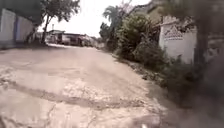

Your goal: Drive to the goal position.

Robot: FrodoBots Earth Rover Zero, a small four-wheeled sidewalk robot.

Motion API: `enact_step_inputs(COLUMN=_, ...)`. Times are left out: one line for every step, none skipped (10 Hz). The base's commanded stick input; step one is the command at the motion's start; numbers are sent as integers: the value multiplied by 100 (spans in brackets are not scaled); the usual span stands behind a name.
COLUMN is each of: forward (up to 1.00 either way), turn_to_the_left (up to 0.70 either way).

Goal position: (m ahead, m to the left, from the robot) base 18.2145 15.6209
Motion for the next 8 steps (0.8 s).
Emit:
enact_step_inputs(forward=100, turn_to_the_left=0)
enact_step_inputs(forward=100, turn_to_the_left=0)
enact_step_inputs(forward=100, turn_to_the_left=0)
enact_step_inputs(forward=100, turn_to_the_left=0)
enact_step_inputs(forward=100, turn_to_the_left=0)
enact_step_inputs(forward=100, turn_to_the_left=0)
enact_step_inputs(forward=100, turn_to_the_left=0)
enact_step_inputs(forward=100, turn_to_the_left=0)
